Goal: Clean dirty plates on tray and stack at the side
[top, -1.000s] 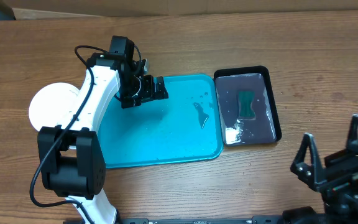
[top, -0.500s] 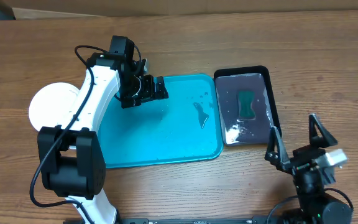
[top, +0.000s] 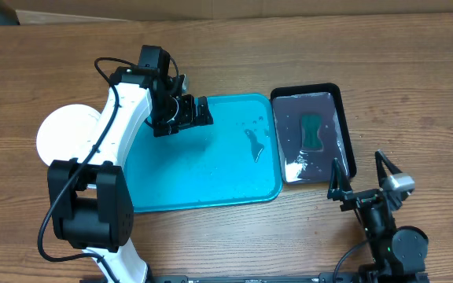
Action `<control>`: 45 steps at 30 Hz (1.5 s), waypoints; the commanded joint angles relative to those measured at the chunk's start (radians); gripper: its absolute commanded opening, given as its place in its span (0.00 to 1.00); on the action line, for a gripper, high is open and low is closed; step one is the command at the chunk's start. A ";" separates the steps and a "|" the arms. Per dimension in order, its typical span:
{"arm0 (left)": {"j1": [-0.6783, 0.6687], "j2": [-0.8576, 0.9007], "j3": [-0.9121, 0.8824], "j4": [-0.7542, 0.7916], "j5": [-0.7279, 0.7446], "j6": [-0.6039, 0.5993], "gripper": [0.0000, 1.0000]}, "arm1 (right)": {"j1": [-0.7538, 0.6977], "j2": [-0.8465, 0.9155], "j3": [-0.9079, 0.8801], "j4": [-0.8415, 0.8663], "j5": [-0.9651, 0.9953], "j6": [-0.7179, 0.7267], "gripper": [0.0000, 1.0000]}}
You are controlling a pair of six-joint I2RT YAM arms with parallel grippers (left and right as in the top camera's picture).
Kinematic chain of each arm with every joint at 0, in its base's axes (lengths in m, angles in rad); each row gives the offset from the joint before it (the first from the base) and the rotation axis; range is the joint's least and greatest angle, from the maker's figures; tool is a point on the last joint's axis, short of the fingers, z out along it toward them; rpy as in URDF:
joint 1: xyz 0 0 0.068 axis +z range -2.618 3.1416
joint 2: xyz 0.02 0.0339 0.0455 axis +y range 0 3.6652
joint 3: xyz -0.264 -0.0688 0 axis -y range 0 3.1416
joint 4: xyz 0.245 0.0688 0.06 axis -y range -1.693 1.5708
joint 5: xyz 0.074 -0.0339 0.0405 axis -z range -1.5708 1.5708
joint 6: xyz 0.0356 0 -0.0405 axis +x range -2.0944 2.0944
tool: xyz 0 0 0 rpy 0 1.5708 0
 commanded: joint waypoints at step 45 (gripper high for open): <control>-0.007 -0.050 0.016 0.000 -0.031 0.026 1.00 | -0.009 -0.011 -0.010 -0.082 0.018 -0.175 1.00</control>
